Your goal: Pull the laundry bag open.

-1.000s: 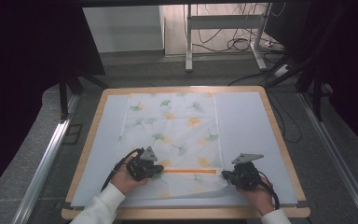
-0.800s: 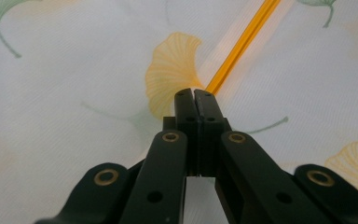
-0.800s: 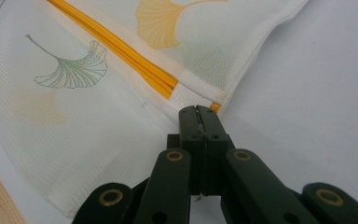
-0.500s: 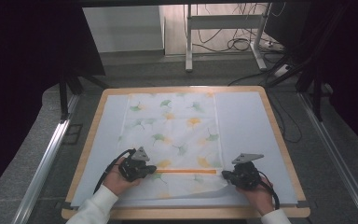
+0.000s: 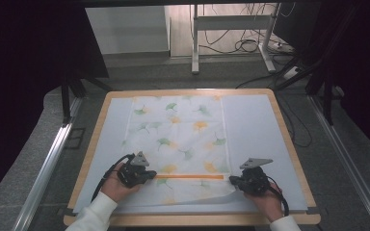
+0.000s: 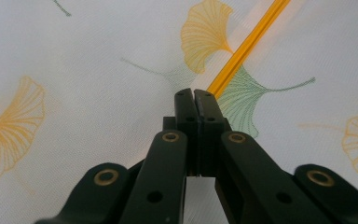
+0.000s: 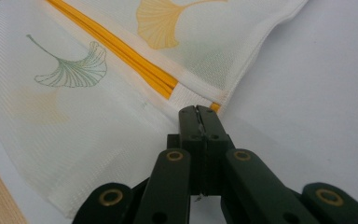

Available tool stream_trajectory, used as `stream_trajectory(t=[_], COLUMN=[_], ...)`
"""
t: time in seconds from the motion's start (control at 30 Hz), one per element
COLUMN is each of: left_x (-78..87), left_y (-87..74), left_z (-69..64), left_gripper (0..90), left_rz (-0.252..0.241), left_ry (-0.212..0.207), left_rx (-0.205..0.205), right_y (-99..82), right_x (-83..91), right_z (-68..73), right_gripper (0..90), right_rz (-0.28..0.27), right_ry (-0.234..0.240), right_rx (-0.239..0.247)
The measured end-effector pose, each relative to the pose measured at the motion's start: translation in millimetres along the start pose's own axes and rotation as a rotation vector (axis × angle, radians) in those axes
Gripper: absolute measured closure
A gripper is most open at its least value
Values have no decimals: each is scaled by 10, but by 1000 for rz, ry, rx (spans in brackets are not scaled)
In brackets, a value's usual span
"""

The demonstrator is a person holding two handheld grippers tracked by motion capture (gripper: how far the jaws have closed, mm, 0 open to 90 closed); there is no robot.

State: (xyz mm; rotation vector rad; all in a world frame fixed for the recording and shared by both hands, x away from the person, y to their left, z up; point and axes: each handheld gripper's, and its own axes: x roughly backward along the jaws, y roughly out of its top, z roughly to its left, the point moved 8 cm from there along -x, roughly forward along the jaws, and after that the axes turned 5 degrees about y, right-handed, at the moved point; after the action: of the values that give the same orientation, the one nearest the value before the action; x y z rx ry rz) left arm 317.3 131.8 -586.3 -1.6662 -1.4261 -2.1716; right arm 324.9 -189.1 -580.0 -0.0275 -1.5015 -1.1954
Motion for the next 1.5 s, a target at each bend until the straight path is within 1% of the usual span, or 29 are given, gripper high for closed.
stream_trajectory(t=[0.17,0.23,0.27,0.3,0.53,0.77,0.83,1.0,1.1,1.13,1.3,1.5], left_x=[28,41,50,57,110,135,136,153,172,186,237,297], left_y=[-39,-55,-68,-79,-155,-188,-190,-210,-235,-250,-320,-401], left_z=[33,47,61,72,140,164,166,184,205,219,274,340], left_gripper=[900,900,900,900,900,900,900,900,900,900,900,900], left_rz=[5,4,7,6,10,10,14,19,25,29,27,30], left_ry=[7,15,20,26,34,38,45,46,46,53,61,71], left_rx=[3,9,6,11,29,44,40,47,55,57,82,99], right_y=[0,0,0,1,1,1,1,1,1,1,1,1], right_x=[0,0,0,-1,-1,-1,0,0,0,0,1,0], right_z=[0,0,0,0,1,1,2,2,0,1,5,9], right_gripper=[894,894,894,894,894,894,895,894,895,894,894,894], right_rz=[0,0,0,-1,0,1,1,1,3,4,5,5], right_ry=[0,0,0,-1,-3,-5,-4,-5,-6,-6,-10,-14], right_rx=[1,1,1,2,4,7,5,4,9,10,9,7])
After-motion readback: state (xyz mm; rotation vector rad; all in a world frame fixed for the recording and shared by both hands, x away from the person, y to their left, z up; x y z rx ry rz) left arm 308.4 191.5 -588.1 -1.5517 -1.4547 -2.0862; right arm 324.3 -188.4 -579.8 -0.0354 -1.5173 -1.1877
